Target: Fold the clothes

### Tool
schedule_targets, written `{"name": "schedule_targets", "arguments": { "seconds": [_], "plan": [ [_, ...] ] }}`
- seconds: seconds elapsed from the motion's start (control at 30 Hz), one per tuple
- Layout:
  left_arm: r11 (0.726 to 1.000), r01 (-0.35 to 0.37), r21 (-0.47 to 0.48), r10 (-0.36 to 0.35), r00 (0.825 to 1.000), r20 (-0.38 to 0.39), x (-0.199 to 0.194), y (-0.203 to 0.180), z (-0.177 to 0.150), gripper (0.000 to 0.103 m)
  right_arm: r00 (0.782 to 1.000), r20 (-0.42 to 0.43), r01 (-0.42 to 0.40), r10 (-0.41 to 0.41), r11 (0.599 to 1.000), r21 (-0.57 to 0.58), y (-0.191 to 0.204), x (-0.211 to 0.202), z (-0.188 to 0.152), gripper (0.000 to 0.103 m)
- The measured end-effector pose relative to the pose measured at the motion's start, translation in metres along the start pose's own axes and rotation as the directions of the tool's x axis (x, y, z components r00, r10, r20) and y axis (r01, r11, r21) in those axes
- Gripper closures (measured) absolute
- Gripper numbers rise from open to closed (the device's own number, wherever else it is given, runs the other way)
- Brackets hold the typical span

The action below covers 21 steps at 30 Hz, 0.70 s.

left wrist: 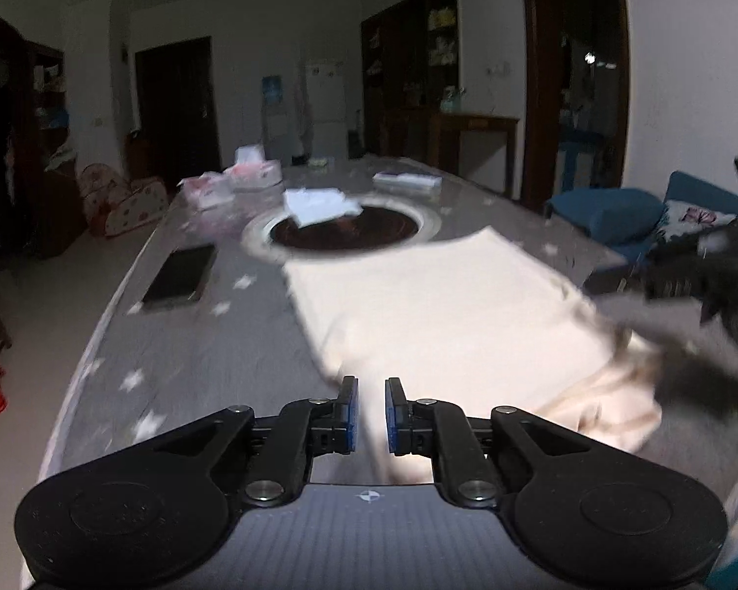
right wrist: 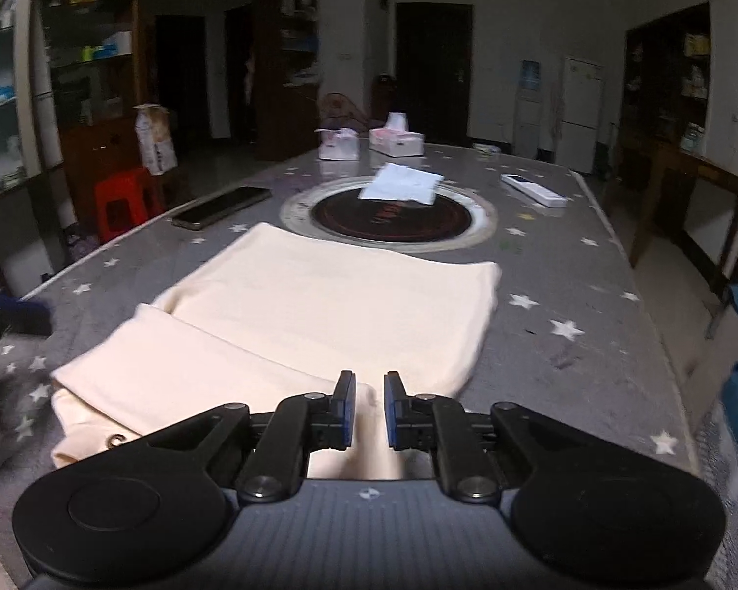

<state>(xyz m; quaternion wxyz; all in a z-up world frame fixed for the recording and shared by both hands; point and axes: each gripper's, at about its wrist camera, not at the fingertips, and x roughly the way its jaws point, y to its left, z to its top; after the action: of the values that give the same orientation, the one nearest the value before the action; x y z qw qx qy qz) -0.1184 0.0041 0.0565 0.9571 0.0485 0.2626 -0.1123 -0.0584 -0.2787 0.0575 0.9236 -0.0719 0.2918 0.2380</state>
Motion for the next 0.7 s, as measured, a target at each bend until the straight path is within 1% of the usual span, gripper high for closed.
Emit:
{"name": "schedule_targets", "arguments": {
  "seconds": [0.03,0.1,0.17,0.3,0.4,0.5,0.53,0.63,0.7],
  "plan": [
    [1.0,0.013,0.003,-0.013,1.0,0.01,0.008,-0.002,0.005,0.09,1.0,0.001,-0.011,0.011,1.0,-0.009,0.003,0.003,0.0,0.093],
    [1.0,0.025,0.01,-0.025,1.0,0.006,0.028,-0.007,0.012,0.09,1.0,-0.001,-0.03,0.03,0.999,-0.032,0.009,0.012,0.001,0.093],
    [0.999,0.034,0.012,-0.034,0.999,-0.017,0.05,-0.01,0.014,0.09,0.999,-0.016,-0.037,0.036,0.999,-0.038,0.012,0.022,0.001,0.093],
    [1.0,0.017,0.011,-0.016,0.996,-0.082,0.082,-0.008,0.008,0.091,0.998,-0.057,-0.013,0.012,1.0,-0.018,0.005,0.036,-0.009,0.094],
    [1.0,0.023,0.011,-0.022,0.997,-0.076,0.082,-0.006,0.005,0.091,0.998,-0.058,-0.011,0.011,1.0,-0.003,0.0,0.032,-0.012,0.094],
    [1.0,0.024,0.014,-0.023,0.997,-0.072,0.08,-0.006,0.005,0.09,0.999,-0.04,-0.01,0.01,1.0,0.0,0.001,0.026,-0.009,0.094],
    [1.0,0.023,0.019,-0.021,0.997,-0.072,0.08,-0.007,0.005,0.09,0.999,-0.033,-0.019,0.019,1.0,-0.007,0.003,0.024,-0.009,0.094],
    [0.999,0.019,0.033,-0.016,0.997,-0.073,0.08,-0.009,0.004,0.09,0.997,-0.065,-0.036,0.033,0.998,-0.056,0.011,0.029,-0.015,0.094],
    [0.999,0.017,0.035,-0.015,0.998,-0.069,0.077,-0.01,0.006,0.09,0.997,-0.07,-0.037,0.032,0.997,-0.073,0.012,0.027,-0.02,0.094]
  ]
}}
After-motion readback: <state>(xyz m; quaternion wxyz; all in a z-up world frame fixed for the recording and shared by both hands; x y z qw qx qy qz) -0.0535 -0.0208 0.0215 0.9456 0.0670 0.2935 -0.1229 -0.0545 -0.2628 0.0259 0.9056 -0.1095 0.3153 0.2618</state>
